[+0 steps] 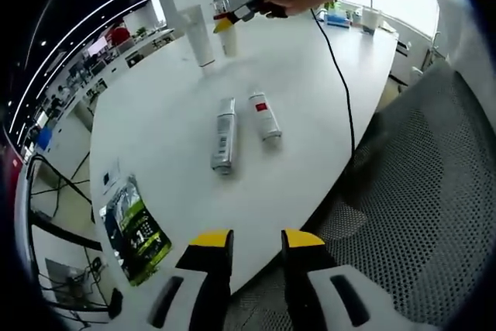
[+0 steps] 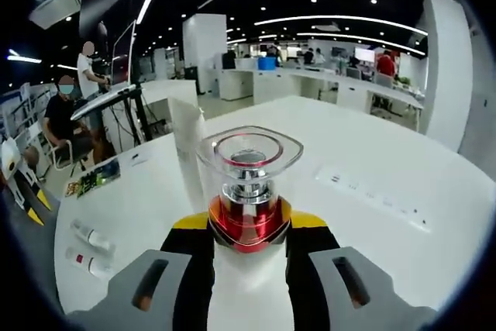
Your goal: Arrange the skincare products in the storage area until every visible bottle or jar stands upright without overlapping.
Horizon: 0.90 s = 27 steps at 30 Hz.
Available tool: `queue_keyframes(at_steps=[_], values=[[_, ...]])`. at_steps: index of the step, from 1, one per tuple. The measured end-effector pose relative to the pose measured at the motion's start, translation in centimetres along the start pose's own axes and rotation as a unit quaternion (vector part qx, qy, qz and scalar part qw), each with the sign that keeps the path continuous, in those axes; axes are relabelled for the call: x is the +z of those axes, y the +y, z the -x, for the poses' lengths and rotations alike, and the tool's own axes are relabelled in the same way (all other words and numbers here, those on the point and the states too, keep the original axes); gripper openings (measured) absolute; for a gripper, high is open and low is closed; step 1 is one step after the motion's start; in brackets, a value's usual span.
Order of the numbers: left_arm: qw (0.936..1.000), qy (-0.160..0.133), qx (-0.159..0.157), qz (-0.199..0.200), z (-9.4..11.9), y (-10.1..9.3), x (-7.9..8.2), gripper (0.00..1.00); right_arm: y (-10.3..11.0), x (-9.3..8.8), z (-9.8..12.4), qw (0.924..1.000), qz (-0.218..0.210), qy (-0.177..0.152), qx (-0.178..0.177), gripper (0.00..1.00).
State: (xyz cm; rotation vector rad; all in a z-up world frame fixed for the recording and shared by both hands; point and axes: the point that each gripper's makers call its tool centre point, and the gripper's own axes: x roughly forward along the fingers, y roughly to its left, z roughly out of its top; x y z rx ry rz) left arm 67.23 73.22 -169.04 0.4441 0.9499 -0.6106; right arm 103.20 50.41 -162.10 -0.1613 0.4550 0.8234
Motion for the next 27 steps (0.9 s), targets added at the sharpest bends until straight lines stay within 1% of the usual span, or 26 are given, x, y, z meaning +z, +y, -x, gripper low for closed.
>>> queue_keyframes(at_steps=[3, 6, 9, 12, 13, 16, 21, 27], values=[[1.0000, -0.002, 0.000, 0.003, 0.00, -0.03, 0.05, 0.24, -0.03, -0.14, -0.21, 1.0000, 0.003, 0.001, 0.000, 0.32], [1.0000, -0.002, -0.001, 0.006, -0.02, -0.17, 0.07, 0.25, 0.01, -0.45, -0.49, 0.9999, 0.014, 0.007, 0.002, 0.32], [1.0000, -0.005, 0.000, 0.008, 0.01, -0.16, 0.19, 0.25, 0.22, -0.57, -0.57, 0.9998, 0.018, 0.004, 0.007, 0.32], [1.0000, -0.003, 0.000, 0.007, 0.06, -0.19, 0.16, 0.25, 0.46, -0.90, -0.74, 0.9996, 0.024, 0.005, 0.011, 0.32], [1.0000, -0.004, -0.001, 0.006, 0.06, -0.22, 0.19, 0.25, 0.44, -0.66, -0.77, 0.9995, 0.029, -0.004, 0.012, 0.32], [1.0000, -0.005, 0.000, 0.008, 0.07, -0.24, 0.25, 0.26, 0.31, -0.64, -0.89, 0.9995, 0.028, -0.007, 0.010, 0.32], [0.9999, -0.007, 0.000, 0.008, 0.08, -0.29, 0.33, 0.26, 0.14, -0.56, -0.77, 0.9990, 0.032, -0.030, 0.005, 0.32], [0.9999, -0.007, -0.001, 0.008, 0.06, -0.25, 0.30, 0.27, 0.21, -0.34, -0.87, 0.9985, 0.030, -0.044, 0.010, 0.33]])
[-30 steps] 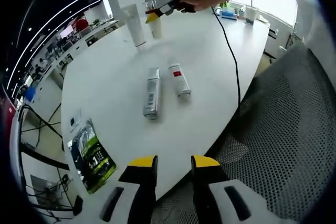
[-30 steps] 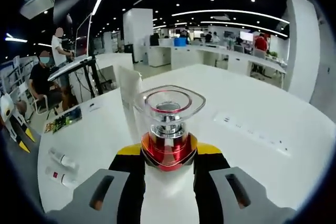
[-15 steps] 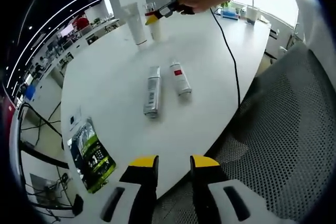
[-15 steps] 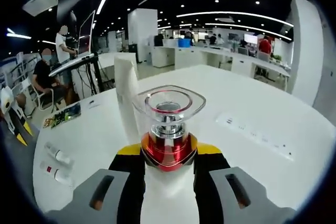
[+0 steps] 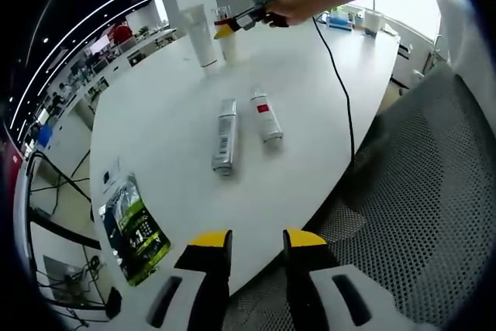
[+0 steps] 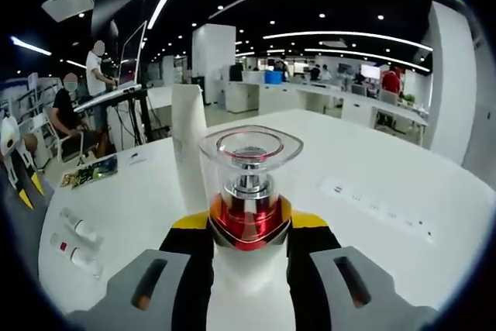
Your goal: Arrange the skincare products in the storage area until every visible bottle or jar stands upright without overlapping.
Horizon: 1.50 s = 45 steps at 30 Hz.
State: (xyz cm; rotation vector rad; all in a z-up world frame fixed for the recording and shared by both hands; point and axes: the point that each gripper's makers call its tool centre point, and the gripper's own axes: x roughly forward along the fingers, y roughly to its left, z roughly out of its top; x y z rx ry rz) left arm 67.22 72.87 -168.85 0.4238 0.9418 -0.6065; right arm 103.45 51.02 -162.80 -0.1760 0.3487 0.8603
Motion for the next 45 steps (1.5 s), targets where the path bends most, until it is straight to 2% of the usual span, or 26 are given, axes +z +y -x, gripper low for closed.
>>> queue_keyframes(at_steps=[5, 8, 9, 11, 17, 33, 45], values=[[1.0000, 0.000, 0.000, -0.001, 0.0, 0.1, 0.0, 0.27, 0.1, 0.1, -0.1, 0.9999, -0.002, 0.005, 0.009, 0.36], [1.0000, -0.001, 0.000, 0.000, 0.1, 0.1, 0.1, 0.27, 0.4, -0.3, 0.0, 0.9997, -0.003, 0.015, 0.018, 0.47], [1.0000, -0.001, 0.000, -0.001, 0.1, 0.1, 0.1, 0.27, 0.5, -0.6, 0.1, 0.9995, -0.007, 0.021, 0.024, 0.46], [1.0000, -0.001, -0.001, -0.002, 0.0, 0.1, 0.1, 0.27, 0.7, -1.2, 0.4, 0.9987, -0.014, 0.033, 0.036, 0.40], [1.0000, -0.004, 0.000, -0.003, 0.1, 0.1, 0.1, 0.27, 0.1, -1.5, 1.0, 0.9976, -0.039, 0.035, 0.045, 0.29], [1.0000, -0.007, 0.004, -0.004, 0.1, 0.3, 0.2, 0.27, 1.7, -1.5, 0.2, 0.9965, -0.030, 0.049, 0.061, 0.28], [0.9999, -0.007, 0.006, -0.006, 0.1, 0.3, 0.1, 0.27, 2.1, -1.5, 0.0, 0.9961, -0.029, 0.050, 0.067, 0.28]])
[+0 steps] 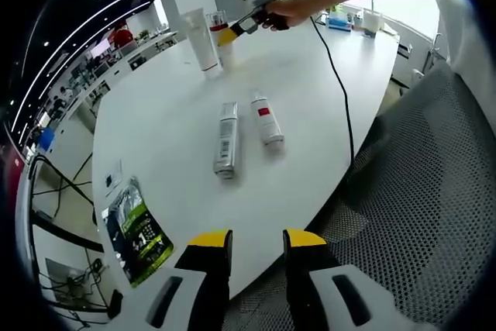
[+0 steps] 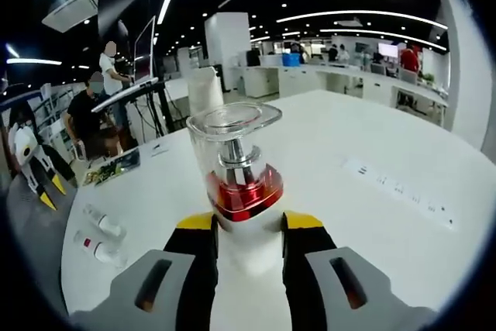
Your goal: Arrange the skincare products in the storage area until every visible bottle or jar stands upright without overlapping.
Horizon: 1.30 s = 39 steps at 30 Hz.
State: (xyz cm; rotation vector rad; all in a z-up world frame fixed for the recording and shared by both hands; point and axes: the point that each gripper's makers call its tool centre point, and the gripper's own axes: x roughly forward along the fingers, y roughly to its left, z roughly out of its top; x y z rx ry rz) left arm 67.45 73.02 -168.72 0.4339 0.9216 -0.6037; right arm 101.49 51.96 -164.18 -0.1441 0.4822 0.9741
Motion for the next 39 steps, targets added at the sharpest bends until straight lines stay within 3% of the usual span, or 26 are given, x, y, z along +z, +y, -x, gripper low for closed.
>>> queue_keyframes(at_steps=[16, 21, 23, 29, 34, 39], values=[[1.0000, 0.003, -0.001, -0.001, 0.1, -0.1, 0.0, 0.27, 0.4, 0.2, -0.3, 1.0000, 0.003, 0.002, 0.004, 0.29], [1.0000, 0.000, 0.000, 0.002, 0.0, 0.0, 0.1, 0.27, 0.2, 0.4, 0.4, 0.9998, -0.012, -0.010, -0.013, 0.31], [0.9998, -0.008, -0.011, 0.012, -0.1, -0.4, 0.3, 0.24, 0.0, 0.5, 1.1, 0.9984, -0.039, -0.026, -0.030, 0.34], [0.9981, -0.055, 0.000, 0.025, 0.1, 0.2, 2.0, 0.24, 1.1, 0.1, 4.5, 0.9903, -0.099, -0.072, -0.065, 0.36], [0.9974, -0.062, -0.012, 0.033, 0.7, 0.3, 2.5, 0.18, 4.1, -0.9, 8.0, 0.9878, -0.109, -0.085, -0.072, 0.37], [0.9887, -0.123, -0.025, 0.082, 1.9, 1.1, 5.5, 0.17, 7.0, -1.3, 10.3, 0.9853, -0.123, -0.099, -0.066, 0.35]])
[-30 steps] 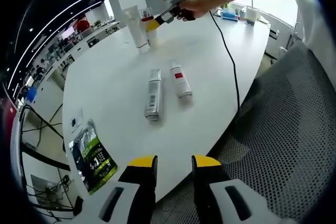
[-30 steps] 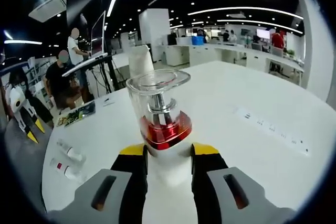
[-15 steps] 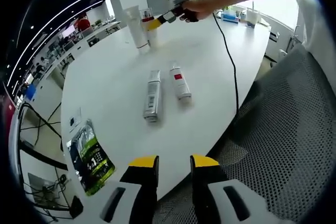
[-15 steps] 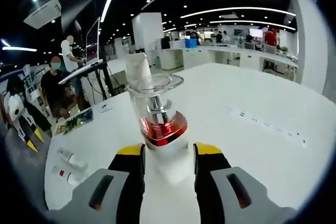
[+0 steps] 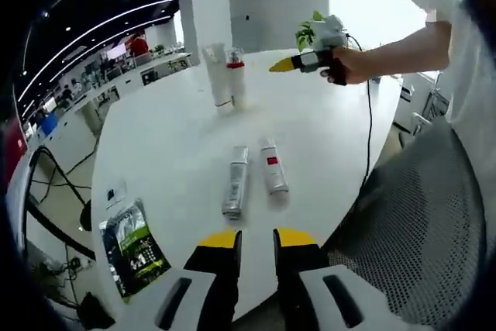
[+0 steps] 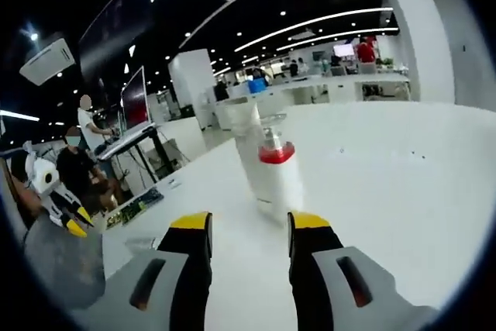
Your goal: Arrange the skincare products in the storage area until every visible bottle or jar stands upright without overlapping.
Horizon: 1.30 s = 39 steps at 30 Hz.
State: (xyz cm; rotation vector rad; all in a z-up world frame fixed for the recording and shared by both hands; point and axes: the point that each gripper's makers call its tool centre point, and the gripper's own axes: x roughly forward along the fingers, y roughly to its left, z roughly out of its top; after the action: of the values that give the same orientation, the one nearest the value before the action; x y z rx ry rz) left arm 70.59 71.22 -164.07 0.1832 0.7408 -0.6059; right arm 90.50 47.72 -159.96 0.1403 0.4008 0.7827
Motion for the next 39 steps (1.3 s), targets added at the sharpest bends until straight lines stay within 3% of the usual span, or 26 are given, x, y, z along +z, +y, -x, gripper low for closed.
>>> queue_keyframes(at_steps=[1, 3, 4, 6, 7, 9, 12, 15, 16, 18, 20, 24, 26, 27, 29, 32, 35, 37, 38, 39], values=[[0.9987, -0.030, -0.003, 0.040, 0.2, 0.1, 1.3, 0.15, 0.3, -0.1, 0.3, 1.0000, -0.001, 0.000, 0.002, 0.32], [0.9956, -0.057, -0.017, 0.073, 0.4, -0.1, 2.5, 0.13, 0.8, -0.6, 1.1, 1.0000, -0.001, -0.001, 0.000, 0.28], [0.9917, -0.071, -0.010, 0.107, 0.7, 0.3, 3.1, 0.14, 0.9, -0.8, 1.3, 1.0000, 0.000, -0.001, -0.001, 0.27], [0.9865, -0.105, -0.025, 0.123, 1.1, 0.0, 4.2, 0.14, 1.1, -1.2, 1.9, 1.0000, -0.002, 0.001, -0.005, 0.27], [0.9844, -0.110, -0.015, 0.137, 1.3, 0.2, 4.3, 0.14, 1.2, -1.4, 2.1, 1.0000, 0.000, 0.004, -0.006, 0.27], [0.9887, -0.110, -0.017, 0.101, 1.6, 0.1, 4.1, 0.17, 1.3, -1.4, 2.6, 1.0000, -0.001, 0.001, -0.007, 0.26], [0.9877, -0.106, -0.014, 0.115, 1.9, -0.2, 3.8, 0.15, 1.5, -1.3, 3.2, 1.0000, 0.001, -0.002, -0.009, 0.26], [0.9879, -0.115, -0.003, 0.104, 2.2, -0.1, 4.1, 0.14, 1.5, -0.9, 3.9, 0.9997, -0.012, -0.016, -0.015, 0.24], [0.9874, -0.115, -0.013, 0.108, 2.2, -0.5, 4.2, 0.14, 1.6, -1.0, 4.1, 0.9996, -0.013, -0.018, -0.016, 0.24], [0.9903, -0.110, -0.006, 0.084, 2.2, -0.6, 4.3, 0.14, 1.9, -1.1, 4.2, 0.9996, -0.014, -0.018, -0.014, 0.24], [0.9924, -0.092, -0.011, 0.081, 1.8, -1.1, 4.0, 0.16, 2.5, -1.3, 4.4, 0.9997, -0.015, -0.017, -0.009, 0.24], [0.9933, -0.085, -0.026, 0.074, 1.5, -1.9, 4.2, 0.19, 3.5, -1.6, 5.0, 0.9995, -0.023, -0.023, -0.003, 0.24], [0.9923, -0.087, -0.034, 0.081, 1.4, -2.3, 4.4, 0.19, 4.2, -1.8, 5.5, 0.9992, -0.028, -0.027, -0.002, 0.25], [0.9909, -0.098, -0.057, 0.073, 1.3, -3.0, 4.8, 0.16, 4.4, -1.9, 5.7, 0.9991, -0.030, -0.029, -0.002, 0.26], [0.9939, -0.096, -0.026, 0.047, 1.3, -2.3, 4.8, 0.15, 4.8, -2.2, 6.3, 0.9986, -0.037, -0.036, -0.002, 0.27], [0.9902, -0.112, -0.035, 0.076, 1.3, -2.7, 5.5, 0.15, 5.5, -2.7, 6.9, 0.9978, -0.053, -0.040, 0.000, 0.29], [0.9859, -0.142, -0.051, 0.072, 1.3, -3.1, 6.6, 0.17, 6.2, -3.2, 7.4, 0.9981, -0.049, -0.036, 0.001, 0.29], [0.9848, -0.142, -0.059, 0.082, 1.4, -3.3, 6.8, 0.16, 6.4, -3.5, 7.6, 0.9986, -0.043, -0.032, 0.002, 0.30], [0.9812, -0.146, -0.093, 0.086, 1.3, -4.4, 7.2, 0.15, 6.4, -3.7, 7.9, 0.9987, -0.041, -0.030, 0.000, 0.30], [0.9805, -0.145, -0.101, 0.087, 1.2, -4.6, 7.3, 0.15, 6.3, -3.8, 8.1, 0.9987, -0.042, -0.029, 0.000, 0.30]])
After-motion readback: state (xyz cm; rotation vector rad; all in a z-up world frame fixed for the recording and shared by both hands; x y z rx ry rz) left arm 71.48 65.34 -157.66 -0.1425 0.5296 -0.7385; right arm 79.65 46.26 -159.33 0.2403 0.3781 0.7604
